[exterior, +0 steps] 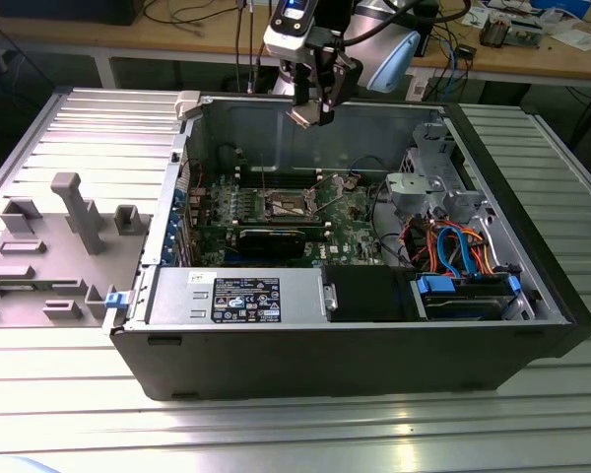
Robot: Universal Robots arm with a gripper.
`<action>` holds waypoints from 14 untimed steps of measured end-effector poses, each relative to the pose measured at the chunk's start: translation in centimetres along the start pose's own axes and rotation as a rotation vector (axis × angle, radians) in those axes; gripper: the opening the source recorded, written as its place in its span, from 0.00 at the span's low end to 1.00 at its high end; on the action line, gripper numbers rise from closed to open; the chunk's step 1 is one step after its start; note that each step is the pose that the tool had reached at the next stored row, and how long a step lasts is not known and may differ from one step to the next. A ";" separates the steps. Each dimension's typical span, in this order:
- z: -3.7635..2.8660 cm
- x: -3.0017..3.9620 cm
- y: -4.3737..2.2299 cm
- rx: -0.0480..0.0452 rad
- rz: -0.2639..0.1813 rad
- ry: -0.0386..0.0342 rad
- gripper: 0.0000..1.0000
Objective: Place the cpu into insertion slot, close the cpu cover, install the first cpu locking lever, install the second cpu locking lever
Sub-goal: 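Place the cpu into insertion slot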
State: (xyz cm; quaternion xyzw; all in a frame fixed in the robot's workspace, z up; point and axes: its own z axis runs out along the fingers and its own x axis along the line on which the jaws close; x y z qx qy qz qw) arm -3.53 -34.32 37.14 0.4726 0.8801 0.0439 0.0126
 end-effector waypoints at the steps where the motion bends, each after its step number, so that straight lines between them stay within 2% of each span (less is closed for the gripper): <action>1: 0.00 0.00 0.00 0.0000 0.002 -0.0002 0.54; 14: 0.00 0.00 0.00 -0.0006 0.032 -0.0028 0.54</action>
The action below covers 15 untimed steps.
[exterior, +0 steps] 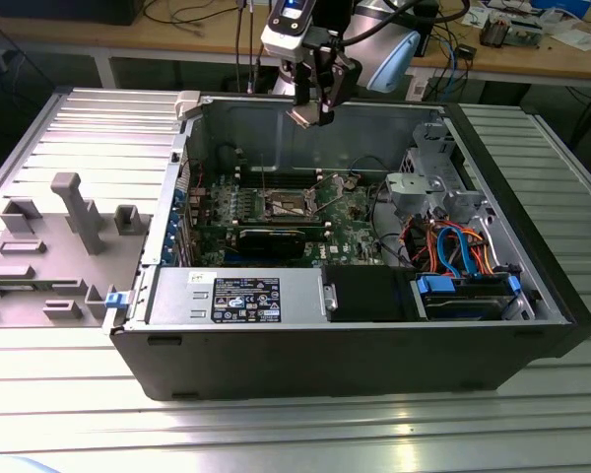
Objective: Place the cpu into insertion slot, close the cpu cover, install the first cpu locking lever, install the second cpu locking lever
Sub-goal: 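Place the cpu into insertion slot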
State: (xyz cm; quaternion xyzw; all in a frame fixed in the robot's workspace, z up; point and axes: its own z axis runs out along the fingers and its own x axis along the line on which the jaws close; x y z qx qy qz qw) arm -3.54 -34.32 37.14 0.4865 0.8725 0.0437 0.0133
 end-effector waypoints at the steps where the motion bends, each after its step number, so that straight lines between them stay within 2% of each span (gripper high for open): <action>1: 0.00 0.00 0.00 -0.0001 0.002 -0.0002 0.54; 15: 0.00 0.00 0.00 -0.0006 0.031 -0.0028 0.54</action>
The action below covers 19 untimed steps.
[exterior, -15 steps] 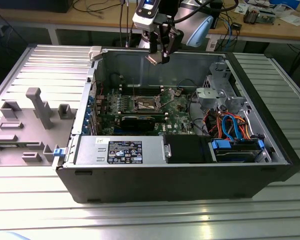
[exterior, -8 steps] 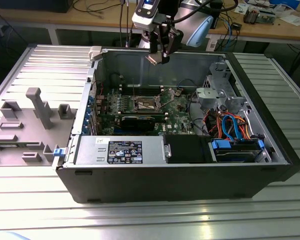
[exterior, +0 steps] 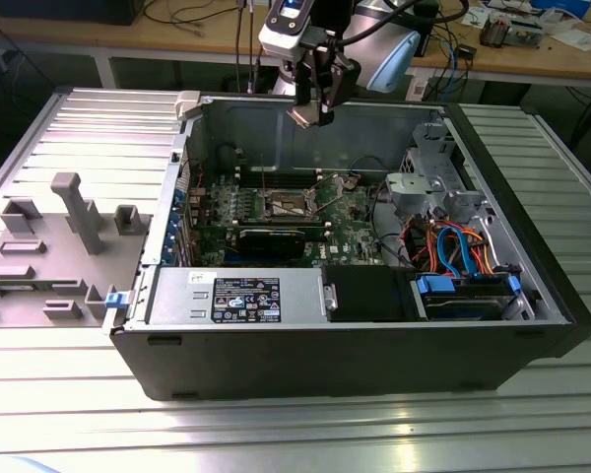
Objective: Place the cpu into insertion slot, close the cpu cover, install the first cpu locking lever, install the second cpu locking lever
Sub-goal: 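Place the cpu into insertion slot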
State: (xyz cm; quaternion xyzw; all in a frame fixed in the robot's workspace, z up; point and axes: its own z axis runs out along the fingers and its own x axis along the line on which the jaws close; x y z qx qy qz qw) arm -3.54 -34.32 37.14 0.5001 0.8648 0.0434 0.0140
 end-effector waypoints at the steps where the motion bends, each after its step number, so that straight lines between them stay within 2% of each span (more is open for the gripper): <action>1: 0.00 0.00 0.00 -0.0001 0.001 -0.0001 0.54; 19: 0.00 0.00 0.00 -0.0007 0.035 -0.0031 0.54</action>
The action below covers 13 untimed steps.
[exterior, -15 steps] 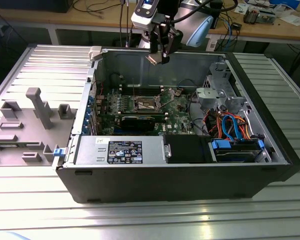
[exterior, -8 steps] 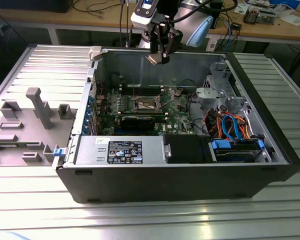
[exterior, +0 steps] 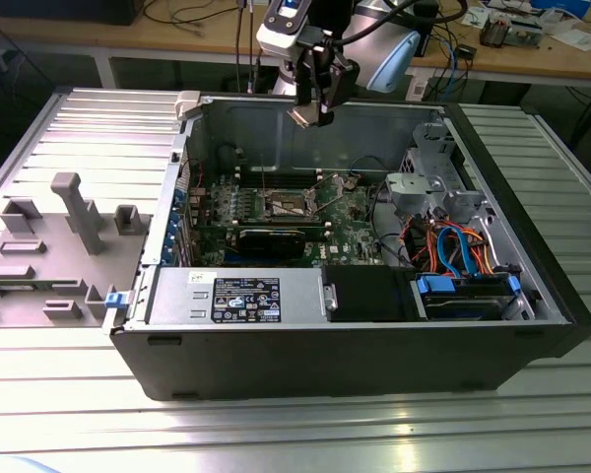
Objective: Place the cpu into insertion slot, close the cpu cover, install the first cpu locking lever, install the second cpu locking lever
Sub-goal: 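Place the cpu into insertion slot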
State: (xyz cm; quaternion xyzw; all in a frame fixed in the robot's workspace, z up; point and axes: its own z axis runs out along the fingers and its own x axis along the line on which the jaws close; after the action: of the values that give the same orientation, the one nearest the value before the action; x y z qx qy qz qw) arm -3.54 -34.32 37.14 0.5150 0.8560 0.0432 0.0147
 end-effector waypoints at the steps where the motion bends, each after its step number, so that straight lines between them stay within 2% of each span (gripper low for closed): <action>1: 0.00 0.00 0.00 -0.0001 0.003 -0.0003 0.54; 13: 0.00 0.00 0.00 -0.0010 0.049 -0.0044 0.54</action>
State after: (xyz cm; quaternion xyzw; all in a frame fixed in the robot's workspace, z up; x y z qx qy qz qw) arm -3.54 -34.32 37.14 0.5358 0.8431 0.0428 0.0158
